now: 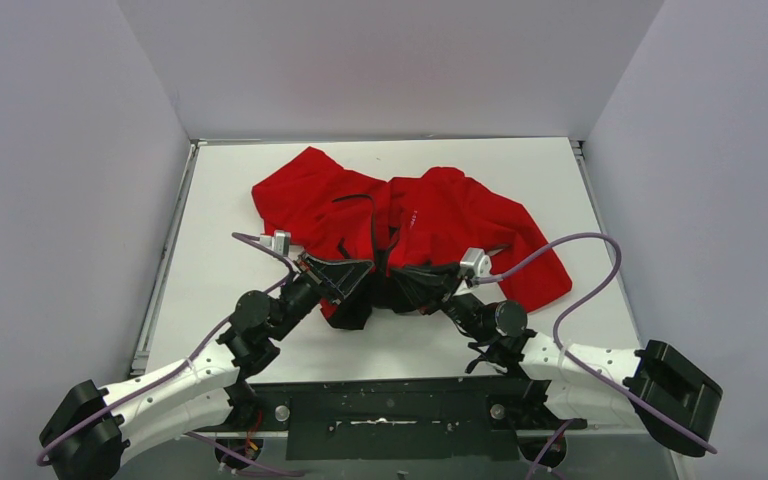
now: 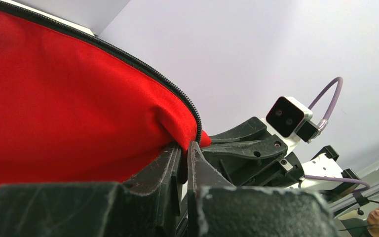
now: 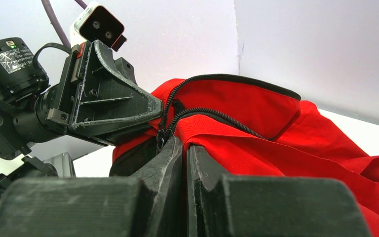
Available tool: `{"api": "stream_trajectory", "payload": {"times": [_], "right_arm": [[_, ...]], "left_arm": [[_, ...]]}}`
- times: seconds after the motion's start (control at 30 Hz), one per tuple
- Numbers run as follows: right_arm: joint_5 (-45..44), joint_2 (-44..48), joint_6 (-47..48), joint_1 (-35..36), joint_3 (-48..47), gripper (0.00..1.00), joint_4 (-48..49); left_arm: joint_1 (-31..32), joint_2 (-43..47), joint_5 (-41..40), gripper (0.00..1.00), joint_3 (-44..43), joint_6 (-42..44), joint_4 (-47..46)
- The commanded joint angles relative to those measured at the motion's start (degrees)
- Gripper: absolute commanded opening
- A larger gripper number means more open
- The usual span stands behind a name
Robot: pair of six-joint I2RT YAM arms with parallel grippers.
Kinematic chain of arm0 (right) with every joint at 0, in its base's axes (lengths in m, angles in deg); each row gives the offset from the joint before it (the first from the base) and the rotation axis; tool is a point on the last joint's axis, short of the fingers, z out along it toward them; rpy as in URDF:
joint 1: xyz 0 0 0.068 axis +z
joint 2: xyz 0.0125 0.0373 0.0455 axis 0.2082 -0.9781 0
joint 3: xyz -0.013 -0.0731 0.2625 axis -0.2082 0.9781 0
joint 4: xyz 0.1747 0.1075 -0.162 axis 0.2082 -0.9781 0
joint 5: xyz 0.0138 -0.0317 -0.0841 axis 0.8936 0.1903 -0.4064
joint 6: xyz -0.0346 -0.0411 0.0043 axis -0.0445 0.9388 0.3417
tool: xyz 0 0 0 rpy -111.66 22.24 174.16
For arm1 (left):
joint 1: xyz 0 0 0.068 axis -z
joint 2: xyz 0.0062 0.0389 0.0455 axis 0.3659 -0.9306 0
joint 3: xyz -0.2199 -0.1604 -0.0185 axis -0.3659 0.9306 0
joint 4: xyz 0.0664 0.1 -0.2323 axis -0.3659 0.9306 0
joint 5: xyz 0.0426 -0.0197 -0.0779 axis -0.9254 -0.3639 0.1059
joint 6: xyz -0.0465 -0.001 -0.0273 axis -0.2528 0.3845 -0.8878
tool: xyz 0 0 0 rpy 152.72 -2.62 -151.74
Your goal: Zip up the jacket
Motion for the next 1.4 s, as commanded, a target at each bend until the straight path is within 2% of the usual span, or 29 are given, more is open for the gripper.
{"api": "stream_trajectory", "payload": {"times": [0.0,1.37], "right_arm": [[-0.99,-0.04,1.72,0.76,-2.12,0.00,6.08],[-3.89,-0.54,2.94,1.32,-3.25,0.00,7.00]], "left_arm": [[-0.27,0.65,0.54,0.00,-1.43,0.59,-4.63],[-0.32,-0.87,1.23,0.00,-1.25,-0.03,-5.39]]}}
